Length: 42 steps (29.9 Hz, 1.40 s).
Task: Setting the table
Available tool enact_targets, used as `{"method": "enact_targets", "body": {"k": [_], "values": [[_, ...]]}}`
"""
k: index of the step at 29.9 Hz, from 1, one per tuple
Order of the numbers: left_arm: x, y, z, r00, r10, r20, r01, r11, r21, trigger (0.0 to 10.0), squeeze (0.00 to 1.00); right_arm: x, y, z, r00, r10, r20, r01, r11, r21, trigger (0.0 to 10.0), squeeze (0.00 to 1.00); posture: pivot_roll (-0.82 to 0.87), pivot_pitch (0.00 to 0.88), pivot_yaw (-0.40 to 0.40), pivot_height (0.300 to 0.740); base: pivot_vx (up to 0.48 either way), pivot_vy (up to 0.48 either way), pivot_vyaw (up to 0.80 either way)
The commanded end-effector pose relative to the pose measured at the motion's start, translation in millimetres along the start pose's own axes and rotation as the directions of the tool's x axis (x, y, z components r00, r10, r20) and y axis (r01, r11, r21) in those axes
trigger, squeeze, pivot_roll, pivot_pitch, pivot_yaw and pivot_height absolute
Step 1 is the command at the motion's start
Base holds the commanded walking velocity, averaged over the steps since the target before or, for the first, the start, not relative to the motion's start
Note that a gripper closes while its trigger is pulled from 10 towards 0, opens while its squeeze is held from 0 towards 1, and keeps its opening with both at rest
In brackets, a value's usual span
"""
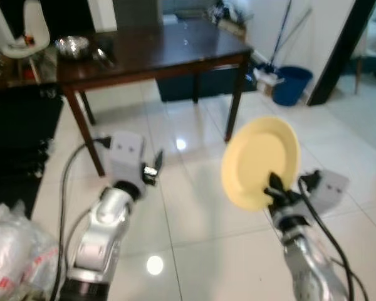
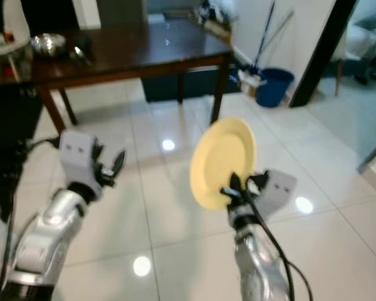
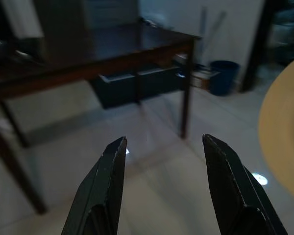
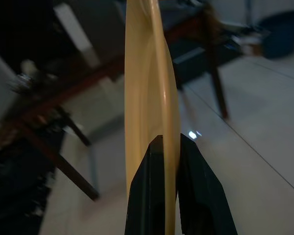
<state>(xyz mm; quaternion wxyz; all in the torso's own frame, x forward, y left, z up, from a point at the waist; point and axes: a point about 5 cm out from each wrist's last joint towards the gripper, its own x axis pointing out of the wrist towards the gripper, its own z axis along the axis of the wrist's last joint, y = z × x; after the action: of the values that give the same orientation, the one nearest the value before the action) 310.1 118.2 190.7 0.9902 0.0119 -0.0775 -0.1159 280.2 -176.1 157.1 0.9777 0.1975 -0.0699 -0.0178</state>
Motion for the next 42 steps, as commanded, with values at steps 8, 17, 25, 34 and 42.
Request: {"method": "enact_targets", "body": {"k": [8,17,25,34,42], "values": [[-2.4,4.2,-6,1.0,0.014,-0.019,-0.013,1.0,0.015,10.0,0.0,-2.9,3.6,-4,1.0,0.006,-0.005,-0.006,1.0,0.013,10.0,0.0,-0.08,0.0,0.077,0.74,0.473,0.0,0.0],[-1.2,3.6,-6,1.0,0.007,-0.018,-0.007,1.0,0.016,10.0,0.0,-2.8,3.8,-4,1.0,0.004,-0.004,-0.004,1.0,0.018,10.0,0.0,-0.08,0.0,0.083,0.74,0.472,0.0,0.0],[-0.9,8.8,-12,0.998,0.039,-0.056,-0.038,0.999,0.035,10.0,0.0,-2.7,14.5,-8,0.994,0.1,-0.035,-0.098,0.994,0.041,10.0,0.0,-0.07,0.0,0.087,0.74,0.476,0.0,0.0],[-6.5,27.3,-16,0.989,0.13,-0.075,-0.129,0.991,0.027,10.0,0.0,-3.3,24.5,-14,0.983,0.165,-0.077,-0.165,0.986,0.014,10.0,0.0,-0.06,0.0,0.077,0.74,0.48,0.0,0.27],[-7.1,25.1,-16,0.989,0.131,-0.074,-0.13,0.991,0.027,10.0,0.0,-3.5,22.9,-14,0.984,0.16,-0.079,-0.16,0.987,0.006,10.0,0.0,-0.06,0.0,0.08,0.74,0.48,0.0,0.8]]}}
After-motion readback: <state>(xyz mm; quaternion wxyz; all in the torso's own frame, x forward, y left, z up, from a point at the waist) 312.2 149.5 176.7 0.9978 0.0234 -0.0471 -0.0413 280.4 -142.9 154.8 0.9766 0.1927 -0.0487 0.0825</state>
